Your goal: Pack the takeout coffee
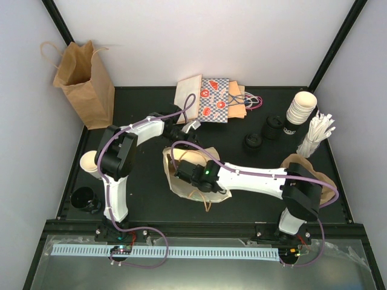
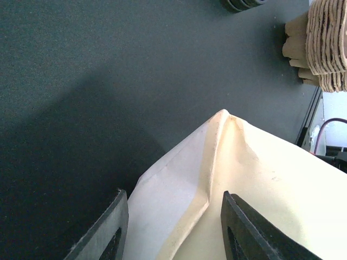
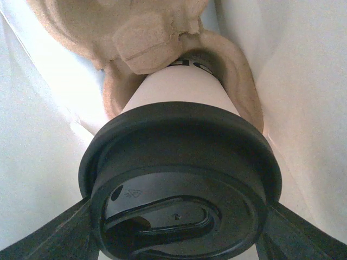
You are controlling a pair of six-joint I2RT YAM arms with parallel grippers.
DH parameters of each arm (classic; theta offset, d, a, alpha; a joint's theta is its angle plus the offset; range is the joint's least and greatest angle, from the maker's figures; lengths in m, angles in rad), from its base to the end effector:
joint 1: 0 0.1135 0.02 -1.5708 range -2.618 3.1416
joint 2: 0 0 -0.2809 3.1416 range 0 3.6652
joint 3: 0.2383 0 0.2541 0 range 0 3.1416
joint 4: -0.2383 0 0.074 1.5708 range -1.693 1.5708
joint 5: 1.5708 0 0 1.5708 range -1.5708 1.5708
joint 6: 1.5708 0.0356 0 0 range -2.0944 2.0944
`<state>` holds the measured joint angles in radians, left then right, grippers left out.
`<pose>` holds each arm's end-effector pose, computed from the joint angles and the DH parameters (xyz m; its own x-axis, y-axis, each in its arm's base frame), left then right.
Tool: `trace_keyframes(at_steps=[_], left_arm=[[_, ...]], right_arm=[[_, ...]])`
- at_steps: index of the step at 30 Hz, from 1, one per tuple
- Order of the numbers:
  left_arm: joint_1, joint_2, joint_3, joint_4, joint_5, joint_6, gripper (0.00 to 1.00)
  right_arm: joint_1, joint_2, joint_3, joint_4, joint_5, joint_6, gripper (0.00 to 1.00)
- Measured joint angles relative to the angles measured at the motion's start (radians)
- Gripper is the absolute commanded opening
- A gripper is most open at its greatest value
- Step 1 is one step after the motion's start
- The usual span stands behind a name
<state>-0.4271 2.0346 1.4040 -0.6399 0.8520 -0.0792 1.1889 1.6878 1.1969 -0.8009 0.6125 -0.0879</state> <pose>0.3614 -0.1939 0.1745 -0.9043 0.3543 -0.2380 0.4051 0.5368 -0.7401 0.1409 0.2960 0.2298 -0.2954 -0.9283 -0.2258 -0.7290 0.3718 -0.5747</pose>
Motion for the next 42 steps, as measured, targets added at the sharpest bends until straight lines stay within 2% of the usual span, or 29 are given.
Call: trace_keyframes(at_steps=[5,7,8,10,11,19,24,28,31,32,38,42], left_arm=[[0.0,-0.002,-0.005,0.003,-0.006,-0.008,0.6],[0.0,-0.006,-0.011,0.001,-0.008,-0.011,0.63],[0.0,-0.01,-0.014,-0.003,-0.008,-0.014,0.65],[-0.001,-0.019,-0.016,-0.017,-0.006,-0.014,0.66],[-0.002,-0.029,-0.02,-0.032,0.0,-0.014,0.66],[-0.016,-0.075,-0.037,-0.089,0.036,-0.011,0.67],[-0.016,-0.083,-0.048,-0.108,0.047,-0.009,0.7],[-0.017,-0.095,-0.055,-0.13,0.048,0.0,0.81],[-0.016,-0.116,-0.076,-0.132,0.043,0.002,0.98],[-0.01,-0.128,-0.091,-0.13,0.039,0.0,0.99],[0.047,-0.21,-0.138,-0.13,-0.027,-0.02,0.99],[0.117,-0.332,-0.146,-0.126,-0.106,-0.042,0.99]], right_arm=[[0.0,-0.01,-0.002,-0.013,-0.006,-0.002,0.63],[0.0,-0.013,0.01,-0.037,-0.016,-0.003,0.67],[0.0,-0.013,0.021,-0.058,-0.026,-0.003,0.71],[0.001,-0.017,0.04,-0.096,-0.048,-0.003,0.98],[0.001,-0.019,0.052,-0.122,-0.064,-0.001,1.0],[0.006,-0.034,0.151,-0.296,-0.153,0.032,1.0],[0.013,-0.042,0.213,-0.378,-0.21,0.038,1.0],[0.014,-0.042,0.256,-0.445,-0.284,0.037,1.0],[0.016,-0.042,0.273,-0.483,-0.33,0.039,1.0],[0.016,-0.042,0.278,-0.493,-0.345,0.039,1.0],[0.016,-0.034,0.29,-0.523,-0.397,0.039,1.0],[0.016,-0.021,0.299,-0.52,-0.392,0.043,1.0]])
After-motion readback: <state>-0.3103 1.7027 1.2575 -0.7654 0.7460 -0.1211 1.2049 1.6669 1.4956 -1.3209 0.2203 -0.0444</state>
